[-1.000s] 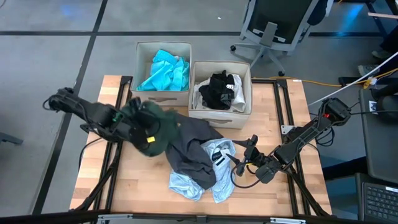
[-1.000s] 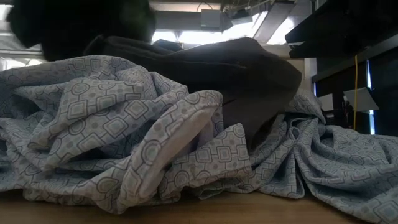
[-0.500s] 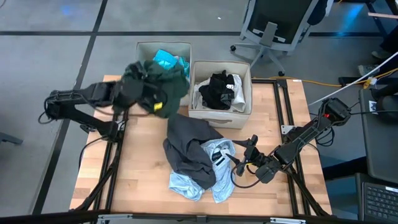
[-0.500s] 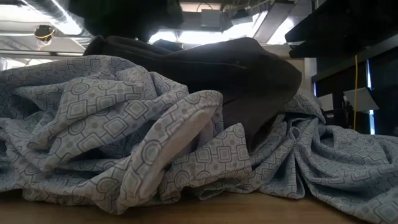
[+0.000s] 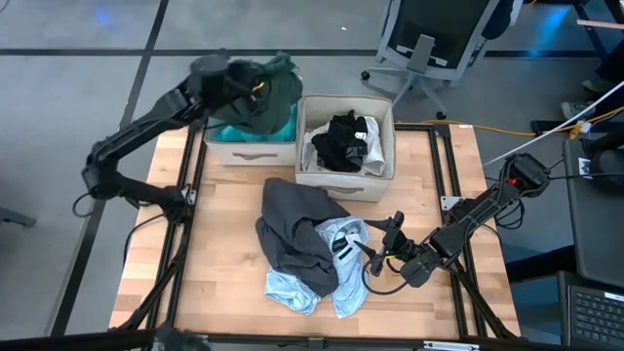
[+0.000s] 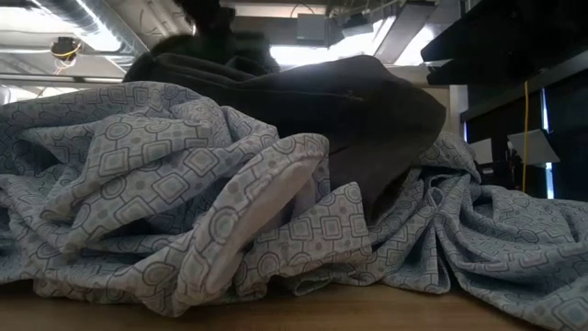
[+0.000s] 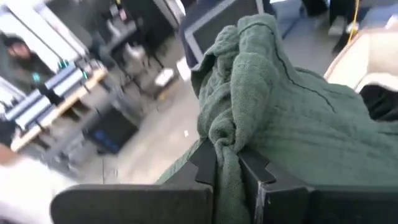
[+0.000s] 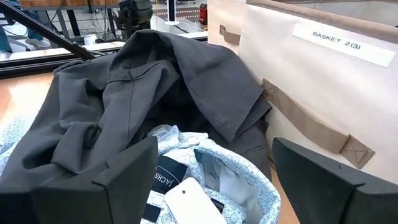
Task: Sort clothes
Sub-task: Put the dark green shirt into the left laundry organizer
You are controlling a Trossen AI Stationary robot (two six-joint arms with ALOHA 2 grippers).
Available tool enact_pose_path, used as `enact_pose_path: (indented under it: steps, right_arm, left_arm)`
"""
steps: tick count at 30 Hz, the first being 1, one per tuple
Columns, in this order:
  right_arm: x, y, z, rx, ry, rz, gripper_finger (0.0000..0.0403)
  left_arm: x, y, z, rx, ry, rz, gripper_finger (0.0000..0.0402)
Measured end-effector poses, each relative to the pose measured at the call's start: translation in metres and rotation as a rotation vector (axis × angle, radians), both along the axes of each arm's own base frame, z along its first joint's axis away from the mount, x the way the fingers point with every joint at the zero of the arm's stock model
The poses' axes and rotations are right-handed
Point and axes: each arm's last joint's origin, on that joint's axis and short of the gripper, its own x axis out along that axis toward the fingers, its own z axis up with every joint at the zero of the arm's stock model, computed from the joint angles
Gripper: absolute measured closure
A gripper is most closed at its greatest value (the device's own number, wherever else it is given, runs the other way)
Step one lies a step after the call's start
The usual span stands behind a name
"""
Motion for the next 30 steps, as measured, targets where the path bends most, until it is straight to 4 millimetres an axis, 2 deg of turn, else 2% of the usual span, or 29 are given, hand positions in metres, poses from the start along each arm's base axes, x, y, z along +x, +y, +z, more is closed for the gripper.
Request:
enact_pose_path:
  steps: [5, 10, 15, 19, 23, 30]
  right_arm:
    - [0.0, 0.0, 0.0, 0.0, 0.0, 0.0, 0.0087]
    - [0.0, 0.0, 0.0, -0.002, 0.002, 0.0, 0.0087]
    - [0.0, 0.0, 0.0, -0.002, 0.003, 0.0, 0.0087]
    - [0.0, 0.0, 0.0, -0.002, 0.003, 0.0, 0.0087]
    - [0.0, 0.0, 0.0, -0.002, 0.003, 0.0, 0.0087]
    - [0.0, 0.0, 0.0, -0.003, 0.003, 0.0, 0.0087]
  left_arm:
    - [0.009, 0.043, -0.041, -0.142, 0.129, 0.088, 0.0387]
    - [0.015, 0.076, -0.107, -0.314, 0.265, 0.169, 0.0387]
    - [0.015, 0.094, -0.178, -0.436, 0.3, 0.208, 0.0387]
    - [0.016, 0.1, -0.219, -0.5, 0.327, 0.211, 0.0387]
    - [0.019, 0.104, -0.241, -0.537, 0.356, 0.217, 0.038]
    - [0.018, 0.103, -0.234, -0.528, 0.31, 0.228, 0.0343]
